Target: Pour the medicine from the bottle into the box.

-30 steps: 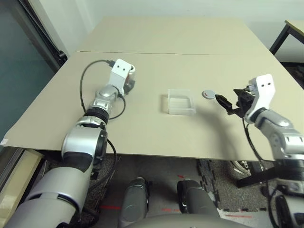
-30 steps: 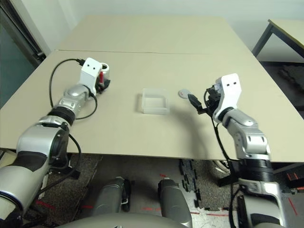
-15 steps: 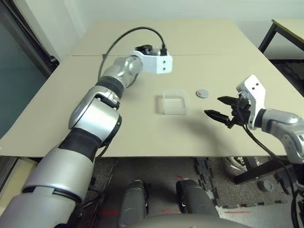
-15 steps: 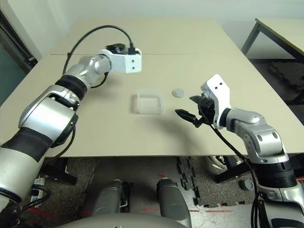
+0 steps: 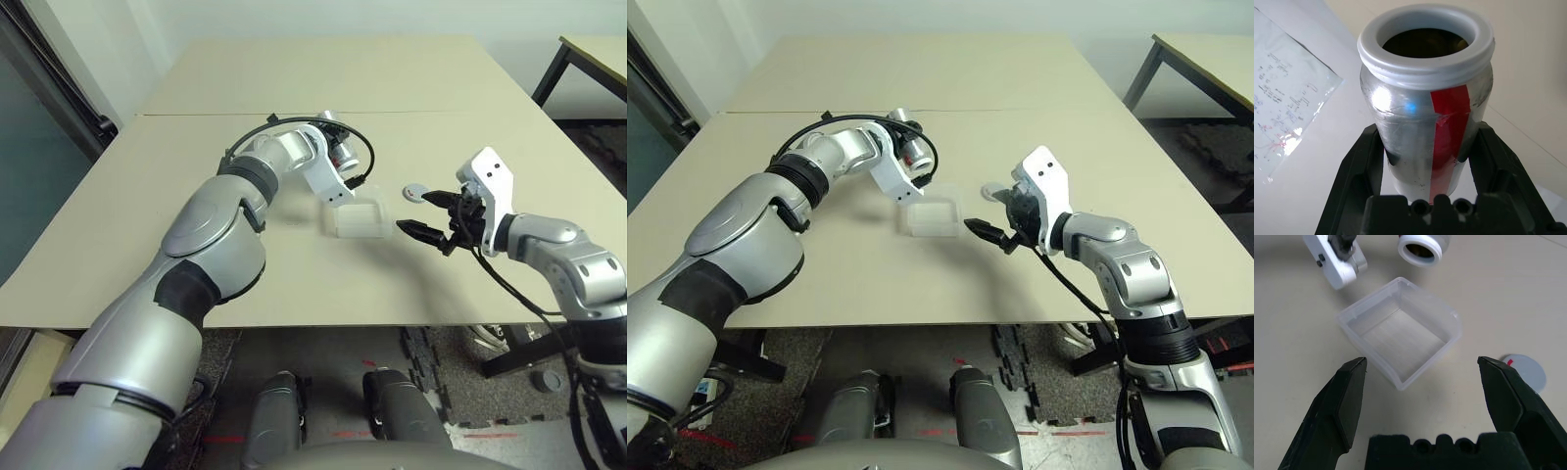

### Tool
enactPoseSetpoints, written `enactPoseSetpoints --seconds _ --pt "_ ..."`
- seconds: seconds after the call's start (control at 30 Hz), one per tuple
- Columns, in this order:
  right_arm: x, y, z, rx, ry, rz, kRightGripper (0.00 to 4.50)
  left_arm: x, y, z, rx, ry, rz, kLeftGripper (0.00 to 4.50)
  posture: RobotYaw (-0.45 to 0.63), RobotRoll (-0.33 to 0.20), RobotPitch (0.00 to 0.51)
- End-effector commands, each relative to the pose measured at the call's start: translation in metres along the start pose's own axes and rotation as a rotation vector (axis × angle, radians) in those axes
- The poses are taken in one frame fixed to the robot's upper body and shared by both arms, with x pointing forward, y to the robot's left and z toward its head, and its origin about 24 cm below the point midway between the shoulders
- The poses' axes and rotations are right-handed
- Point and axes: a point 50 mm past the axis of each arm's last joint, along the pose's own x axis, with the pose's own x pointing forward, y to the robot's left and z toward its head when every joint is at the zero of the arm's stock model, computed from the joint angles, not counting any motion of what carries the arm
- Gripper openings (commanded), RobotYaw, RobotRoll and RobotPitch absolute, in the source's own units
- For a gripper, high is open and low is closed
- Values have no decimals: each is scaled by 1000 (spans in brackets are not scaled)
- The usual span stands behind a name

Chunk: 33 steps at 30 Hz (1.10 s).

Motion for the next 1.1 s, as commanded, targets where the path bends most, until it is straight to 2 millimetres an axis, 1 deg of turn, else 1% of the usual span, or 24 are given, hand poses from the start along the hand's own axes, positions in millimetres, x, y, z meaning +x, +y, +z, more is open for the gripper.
enactPoseSetpoints --seconds 0.03,0.1,0.27,0.33,0.37,0.43,0.53,0.63,0.73,0.83,0.87,0.93,0.97,1.1 --pt "1 -1 -2 -3 8 -5 4500 0 -4 3 -22 -11 -14 2711 -209 0 54" --pt "1 -1 -2 -3 7 -7 4500 0 -4 1 -32 -6 -14 2711 -207 0 54" --pt "2 -3 -1 -7 8 -7 4500 0 -6 -1 87 5 -17 2711 -198 0 57" --pt "3 -3 -1 -9 8 -3 4500 0 -5 2 130 -8 -7 2711 -194 0 58" --pt "3 -3 -1 -9 7 -2 4500 1 -5 4 121 -17 -4 2711 -194 0 58" --pt "4 -2 0 -9 4 1 4500 1 -3 6 22 -26 4 2711 -193 0 58" --pt "4 -2 0 -6 3 1 4500 0 1 2 -235 -15 31 2711 -194 0 59" --pt "3 -2 -1 -4 5 -1 4500 -2 2 -4 -401 9 51 2711 -194 0 58" --pt "1 -3 -1 -3 8 -4 4500 -4 -1 -11 -696 8 77 2711 -194 0 58" --pt "1 -3 -1 -2 7 0 4500 -8 -7 -22 -1106 17 126 2711 -184 0 56" --pt "1 -3 -1 -3 8 4 4500 -9 -13 -27 -1300 36 153 2711 -181 0 55" --pt "-1 -3 -1 -12 14 18 4500 -12 -26 -33 -1627 54 198 2711 -169 0 55" --pt "-2 -3 -1 -16 16 22 4500 -14 -32 -37 -1755 69 229 2711 -163 0 54" --pt "-7 -5 -3 -22 37 33 4500 -20 -53 -44 -2128 109 356 2711 -147 0 50"
